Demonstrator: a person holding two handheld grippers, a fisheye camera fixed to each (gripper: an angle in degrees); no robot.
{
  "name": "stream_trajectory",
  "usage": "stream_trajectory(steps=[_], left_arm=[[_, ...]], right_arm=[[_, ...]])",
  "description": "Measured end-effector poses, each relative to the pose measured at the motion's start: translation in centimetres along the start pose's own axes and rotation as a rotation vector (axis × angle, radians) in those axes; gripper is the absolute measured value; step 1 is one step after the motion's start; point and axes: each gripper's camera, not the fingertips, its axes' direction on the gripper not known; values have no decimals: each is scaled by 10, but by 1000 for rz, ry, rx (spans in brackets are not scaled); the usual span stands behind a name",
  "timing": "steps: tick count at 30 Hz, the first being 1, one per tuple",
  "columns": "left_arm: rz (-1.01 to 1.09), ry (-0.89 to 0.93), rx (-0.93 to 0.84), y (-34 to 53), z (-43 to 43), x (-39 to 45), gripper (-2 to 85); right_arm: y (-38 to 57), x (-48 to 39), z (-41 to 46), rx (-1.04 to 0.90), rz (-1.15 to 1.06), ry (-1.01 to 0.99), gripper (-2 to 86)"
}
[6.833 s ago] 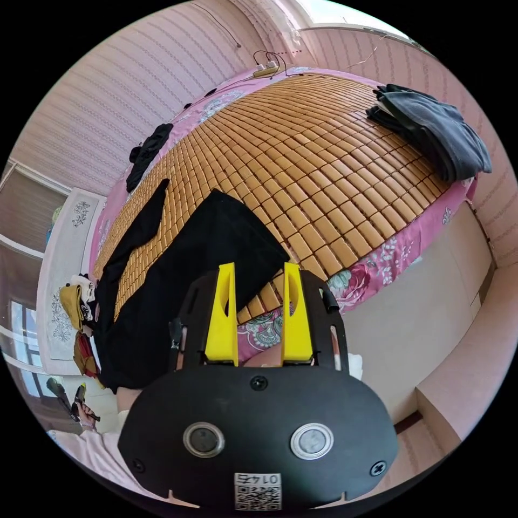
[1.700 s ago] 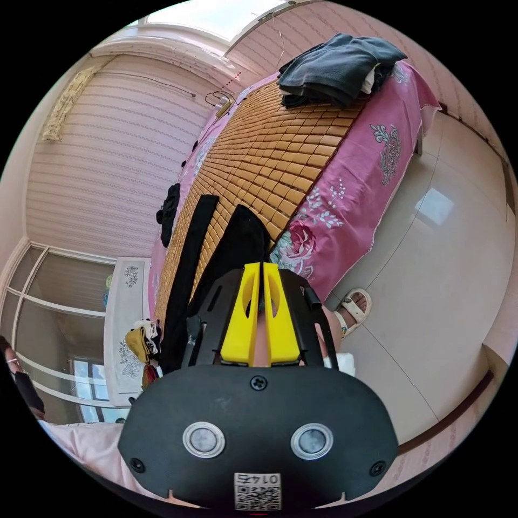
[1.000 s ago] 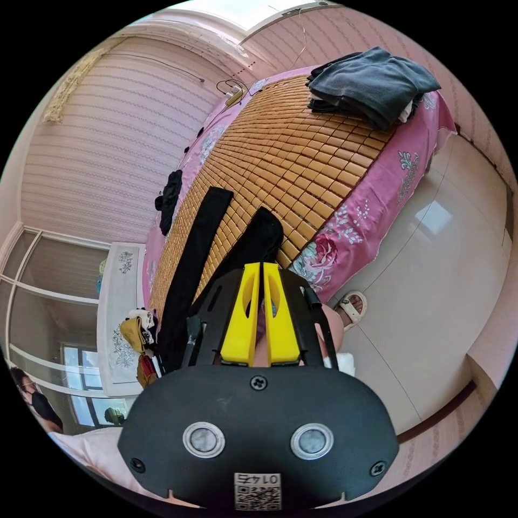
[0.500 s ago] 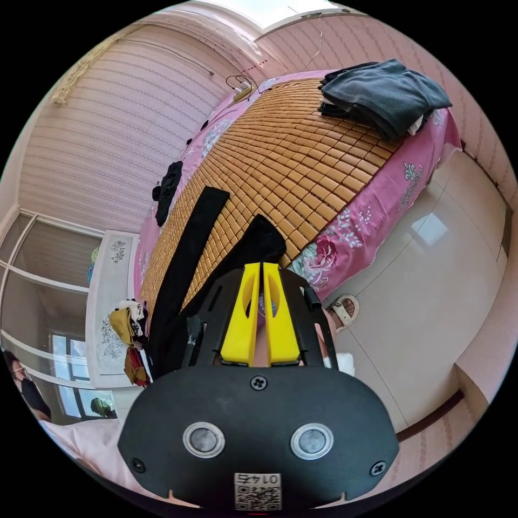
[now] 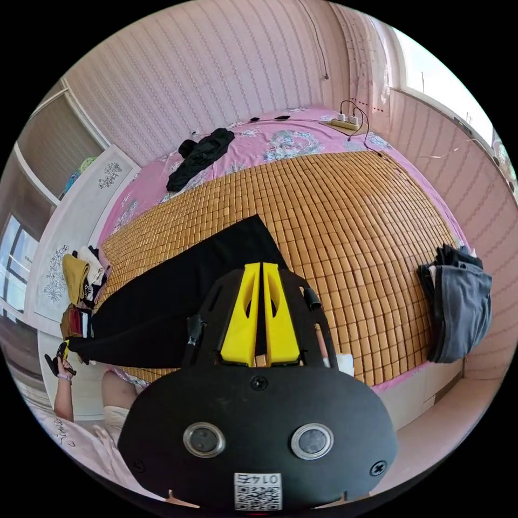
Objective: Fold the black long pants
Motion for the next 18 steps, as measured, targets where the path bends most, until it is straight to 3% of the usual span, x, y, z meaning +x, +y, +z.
stream_trajectory(steps=[4,7,9,15,18], left_arm=[[-7,-55,63,-37,56,51,5],[-83,-138,88,-38,84,70,34],[19,-141,68,-33,95,93,47],[500,-199,-265,53,173,190,7],[613,-282,-458,106,235,210,-6]], right_arm=[[-64,-22,47,117,246,-11,47],[-62,-28,98,33,298,-10,85],[-50,-28,128,-27,262,39,89],[9,-21,226,-319,173,132,63],[28,-17,226,-213,194,107,18]])
